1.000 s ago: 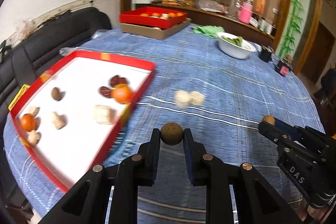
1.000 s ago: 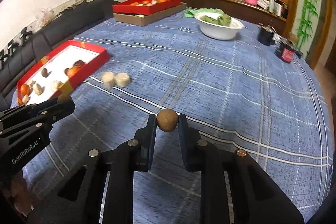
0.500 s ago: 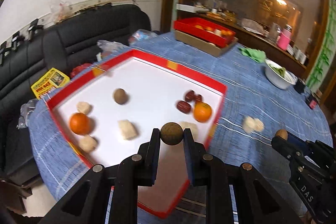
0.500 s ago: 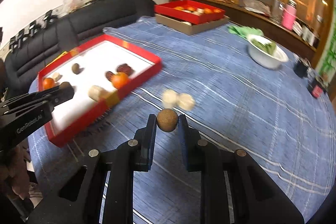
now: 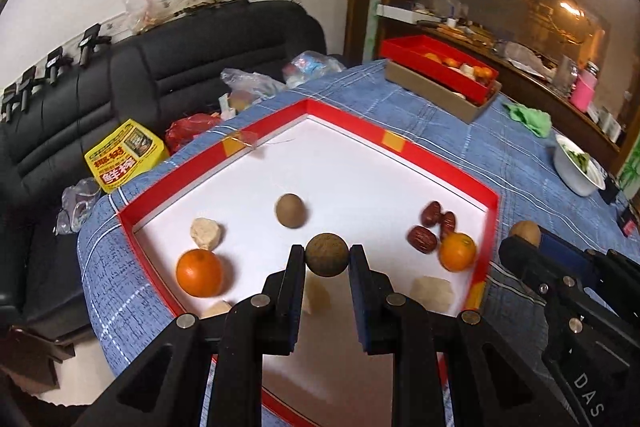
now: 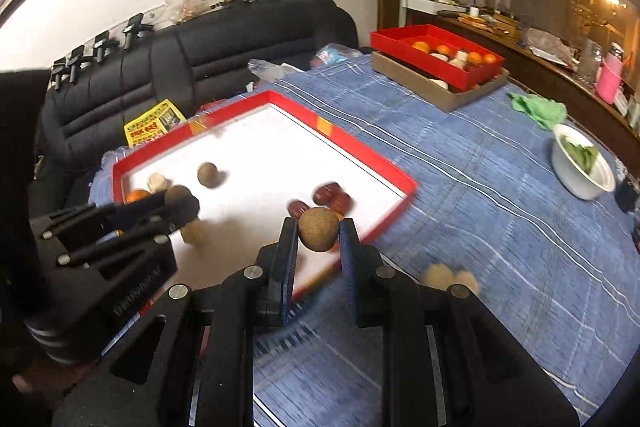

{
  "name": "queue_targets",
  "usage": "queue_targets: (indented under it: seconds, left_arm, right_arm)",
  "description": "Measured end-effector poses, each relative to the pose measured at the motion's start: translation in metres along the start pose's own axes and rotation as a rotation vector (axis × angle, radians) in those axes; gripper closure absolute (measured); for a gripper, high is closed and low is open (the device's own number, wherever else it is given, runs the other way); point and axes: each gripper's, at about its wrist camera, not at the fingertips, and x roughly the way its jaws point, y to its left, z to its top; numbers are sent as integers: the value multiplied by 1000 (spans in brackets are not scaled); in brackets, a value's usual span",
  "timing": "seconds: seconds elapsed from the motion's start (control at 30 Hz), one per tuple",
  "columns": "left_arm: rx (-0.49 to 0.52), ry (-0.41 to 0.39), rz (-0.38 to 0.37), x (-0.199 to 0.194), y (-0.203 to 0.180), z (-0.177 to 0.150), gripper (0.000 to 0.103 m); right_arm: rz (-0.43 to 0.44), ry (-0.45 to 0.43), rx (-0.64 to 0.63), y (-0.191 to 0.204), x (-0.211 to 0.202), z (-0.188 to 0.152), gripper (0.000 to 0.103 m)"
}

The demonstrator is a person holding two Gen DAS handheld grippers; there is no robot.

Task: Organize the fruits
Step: 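Carry both brown balls with both tools over the white tray, then open both tools to drop the brown balls into the tray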

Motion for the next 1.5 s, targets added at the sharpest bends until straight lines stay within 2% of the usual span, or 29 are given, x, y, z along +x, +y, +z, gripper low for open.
queue_targets:
  seconds: [0.33, 0.73, 0.9, 1.4, 1.43, 1.5]
  left_arm:
    - [-55, 1, 63, 17, 28, 22, 82]
    - [-37, 32, 116, 43, 22, 43, 82]
    - [-52, 48, 157, 59, 26, 49, 82]
    - [-108, 93, 202, 82, 38, 55, 82]
    - [-108, 106, 199, 83, 39, 55, 80]
    - [-121, 119, 189, 83, 39, 54, 60]
  right_arm:
    - [43, 4, -8, 16, 27, 24, 83]
    - [54, 59, 2, 15, 71, 37, 83]
    - [62, 75, 9, 13, 84, 43, 83]
    - [48, 122, 1, 18, 109, 42, 83]
    - [44, 133, -4, 19, 110, 41, 82]
    - [32, 144, -14, 21, 110, 41, 81]
